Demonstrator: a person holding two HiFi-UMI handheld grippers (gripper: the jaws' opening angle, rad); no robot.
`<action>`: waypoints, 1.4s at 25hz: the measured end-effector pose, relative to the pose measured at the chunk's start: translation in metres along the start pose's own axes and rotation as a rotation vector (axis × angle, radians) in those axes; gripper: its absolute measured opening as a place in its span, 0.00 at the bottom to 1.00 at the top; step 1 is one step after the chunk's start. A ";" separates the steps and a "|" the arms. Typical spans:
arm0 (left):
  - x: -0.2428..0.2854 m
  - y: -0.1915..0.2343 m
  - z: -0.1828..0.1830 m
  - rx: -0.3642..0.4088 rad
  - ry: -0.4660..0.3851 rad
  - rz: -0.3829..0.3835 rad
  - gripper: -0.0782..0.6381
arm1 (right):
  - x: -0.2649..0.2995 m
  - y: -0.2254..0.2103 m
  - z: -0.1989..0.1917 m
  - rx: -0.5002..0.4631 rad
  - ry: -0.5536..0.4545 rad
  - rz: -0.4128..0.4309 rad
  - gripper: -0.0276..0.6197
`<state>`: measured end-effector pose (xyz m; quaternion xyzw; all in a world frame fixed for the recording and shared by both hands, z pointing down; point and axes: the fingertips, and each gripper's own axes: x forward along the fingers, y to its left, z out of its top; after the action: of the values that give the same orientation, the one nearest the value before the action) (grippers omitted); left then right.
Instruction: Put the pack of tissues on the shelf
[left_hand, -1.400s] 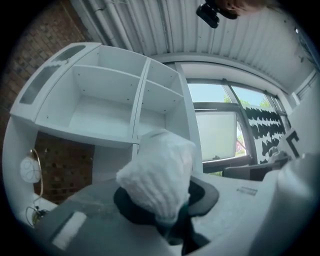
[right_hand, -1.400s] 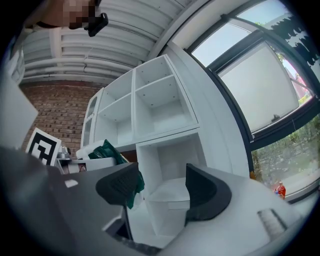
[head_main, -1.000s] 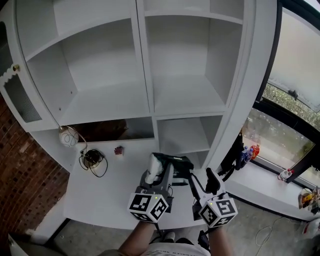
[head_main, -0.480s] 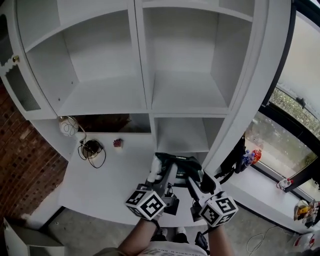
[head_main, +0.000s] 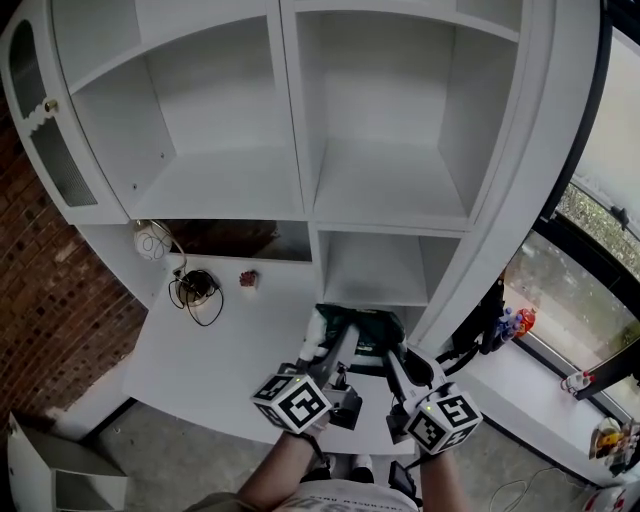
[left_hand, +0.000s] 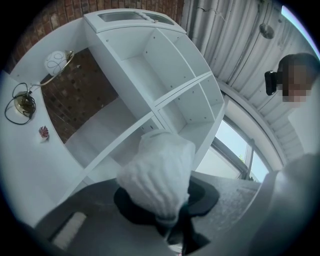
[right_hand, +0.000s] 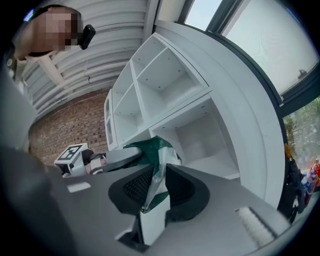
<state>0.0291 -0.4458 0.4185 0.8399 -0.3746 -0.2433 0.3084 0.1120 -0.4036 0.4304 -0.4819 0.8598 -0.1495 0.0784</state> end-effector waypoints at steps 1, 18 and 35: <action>-0.001 0.001 -0.001 -0.002 0.002 0.002 0.26 | 0.000 0.001 -0.001 0.000 0.002 0.003 0.13; 0.003 0.001 -0.014 0.297 0.172 -0.027 0.55 | 0.003 0.003 0.012 0.009 -0.050 0.028 0.05; -0.009 0.050 -0.003 0.376 0.181 0.125 0.38 | 0.009 -0.021 0.013 0.000 -0.068 -0.037 0.05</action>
<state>0.0013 -0.4644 0.4570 0.8761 -0.4356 -0.0732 0.1931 0.1283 -0.4239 0.4252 -0.5023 0.8477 -0.1346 0.1050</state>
